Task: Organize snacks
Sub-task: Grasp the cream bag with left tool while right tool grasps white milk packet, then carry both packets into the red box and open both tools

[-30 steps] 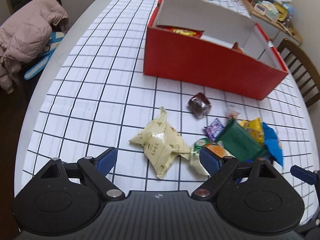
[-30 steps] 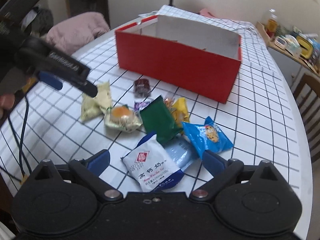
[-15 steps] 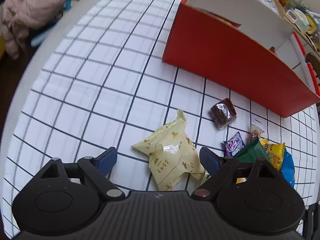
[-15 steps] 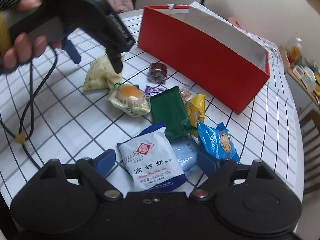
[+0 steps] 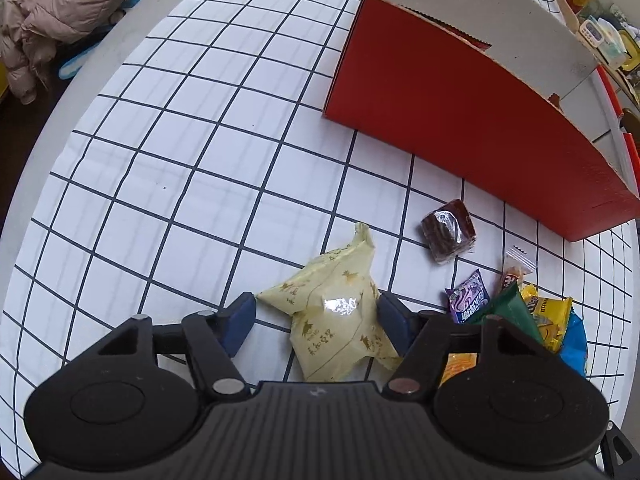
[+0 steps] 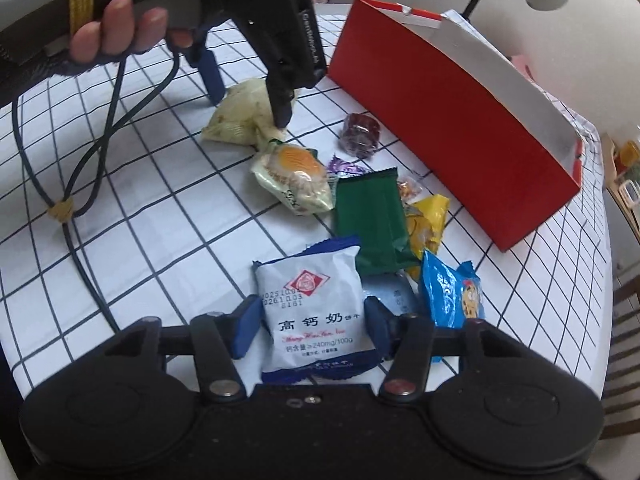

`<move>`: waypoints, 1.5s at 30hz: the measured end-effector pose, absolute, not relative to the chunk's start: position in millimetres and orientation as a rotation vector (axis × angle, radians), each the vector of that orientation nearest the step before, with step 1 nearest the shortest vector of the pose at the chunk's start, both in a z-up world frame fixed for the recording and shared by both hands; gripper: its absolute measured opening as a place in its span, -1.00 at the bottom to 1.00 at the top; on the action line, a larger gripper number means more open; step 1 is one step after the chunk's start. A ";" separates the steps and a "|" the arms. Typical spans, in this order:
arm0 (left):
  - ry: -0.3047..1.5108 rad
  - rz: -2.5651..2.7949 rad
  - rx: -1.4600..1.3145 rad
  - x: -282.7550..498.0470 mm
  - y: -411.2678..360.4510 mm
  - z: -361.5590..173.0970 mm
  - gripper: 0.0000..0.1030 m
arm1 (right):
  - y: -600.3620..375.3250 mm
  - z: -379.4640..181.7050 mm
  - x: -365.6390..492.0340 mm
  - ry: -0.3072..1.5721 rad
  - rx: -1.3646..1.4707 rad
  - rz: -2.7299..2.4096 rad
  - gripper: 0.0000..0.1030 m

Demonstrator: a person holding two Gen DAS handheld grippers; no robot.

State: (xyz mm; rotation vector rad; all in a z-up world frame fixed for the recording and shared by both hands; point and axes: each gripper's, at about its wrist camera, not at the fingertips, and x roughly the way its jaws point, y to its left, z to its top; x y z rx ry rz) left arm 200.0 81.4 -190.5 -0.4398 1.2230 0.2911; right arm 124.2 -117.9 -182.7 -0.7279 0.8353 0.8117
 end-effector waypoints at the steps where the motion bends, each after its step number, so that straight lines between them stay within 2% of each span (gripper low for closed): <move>1: 1.219 0.292 -0.439 199.1 81.5 -189.6 0.23 | -118.0 -182.4 124.3 0.833 -0.731 0.815 0.02; 6: 1.206 0.280 -0.428 195.7 81.0 -184.6 0.02 | -118.5 -181.8 124.5 0.834 -0.712 0.810 -0.02; 7: 1.202 0.275 -0.430 194.7 81.1 -183.6 -0.27 | -118.8 -181.0 124.8 0.836 -0.701 0.808 -0.03; 20: 1.141 0.229 -0.471 173.8 88.9 -165.1 -0.38 | -144.9 -153.5 129.8 0.885 -0.395 0.750 -0.05; 30: 1.089 0.193 -0.467 155.1 91.9 -133.9 -0.38 | -162.7 -120.8 137.7 0.876 -0.166 0.695 -0.05; 45: 0.950 0.111 -0.355 182.5 78.7 -48.5 -0.38 | -155.7 -48.2 193.6 0.747 -0.065 0.600 -0.05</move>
